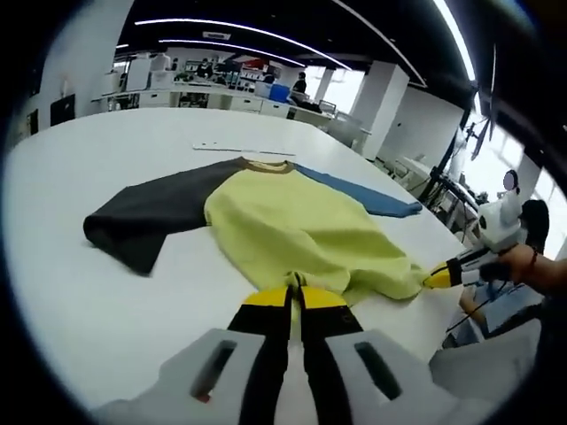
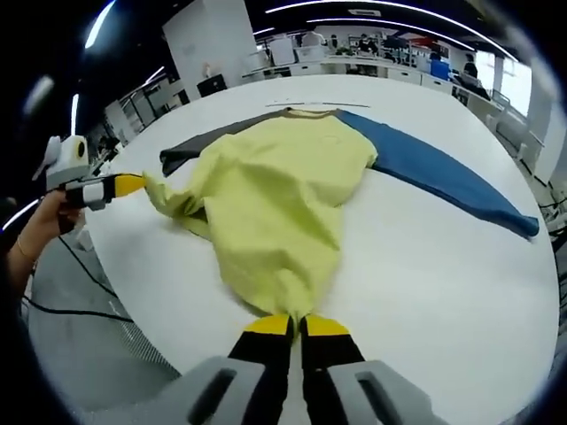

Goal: Fold the garment on the visible template until the final outline fits inside the template.

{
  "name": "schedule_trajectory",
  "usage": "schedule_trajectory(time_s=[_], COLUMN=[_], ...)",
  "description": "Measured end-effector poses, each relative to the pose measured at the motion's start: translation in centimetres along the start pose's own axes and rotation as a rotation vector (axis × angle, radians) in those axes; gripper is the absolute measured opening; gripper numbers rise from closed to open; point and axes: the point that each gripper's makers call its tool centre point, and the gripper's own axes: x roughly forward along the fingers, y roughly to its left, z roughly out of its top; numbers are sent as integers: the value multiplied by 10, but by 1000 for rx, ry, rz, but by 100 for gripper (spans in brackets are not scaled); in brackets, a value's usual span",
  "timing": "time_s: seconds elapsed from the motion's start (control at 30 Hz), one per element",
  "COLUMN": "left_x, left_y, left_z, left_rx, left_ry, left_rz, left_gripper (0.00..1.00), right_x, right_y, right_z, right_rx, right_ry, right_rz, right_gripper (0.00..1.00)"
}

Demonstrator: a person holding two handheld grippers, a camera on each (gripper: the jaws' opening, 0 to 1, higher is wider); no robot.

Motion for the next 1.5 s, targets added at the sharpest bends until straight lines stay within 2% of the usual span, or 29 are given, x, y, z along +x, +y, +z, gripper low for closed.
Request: schedule_trajectory(time_s=[0.1, 0.27, 0.4, 0.7, 0.87, 1.17, 1.23, 1.3, 1.33, 1.4, 1.5], left_x=[-6, -14, -19, -26, -30, -35, -36, -38, -41, -46, -53], left_y=[2, 8, 16, 25, 31, 34, 35, 38, 34, 38, 37], left_z=[-14, -23, -32, -42, -57, -70, -72, -73, -73, -69, -66], left_rx=[6, 1, 64, 139, 198, 199, 192, 172, 100, 77, 49], left_ry=[44, 55, 105, 155, 241, 283, 289, 284, 263, 236, 222], left_rz=[16, 31, 58, 94, 132, 167, 173, 182, 182, 204, 210], left_gripper=[0, 0, 0, 0, 0, 1, 1, 2, 2, 9, 16], right_x=[-2, -4, -6, -16, -16, -12, -12, -12, -13, -16, -19], right_y=[-2, -5, -8, -27, -30, -29, -24, -24, -20, -21, -24], right_z=[-4, -7, -8, -14, -17, -21, -27, -27, -26, -25, -27], right_rx=[-5, 10, 25, 36, 31, 32, 27, 63, 107, 144, 129], right_ry=[4, 0, 4, 19, 38, 49, 88, 83, 75, 74, 87], right_rz=[4, 9, 18, -8, -4, 8, 36, 38, 61, 66, 43], right_gripper=[0, 0, 0, 0, 0, 0, 1, 5, 7, 14, 21])
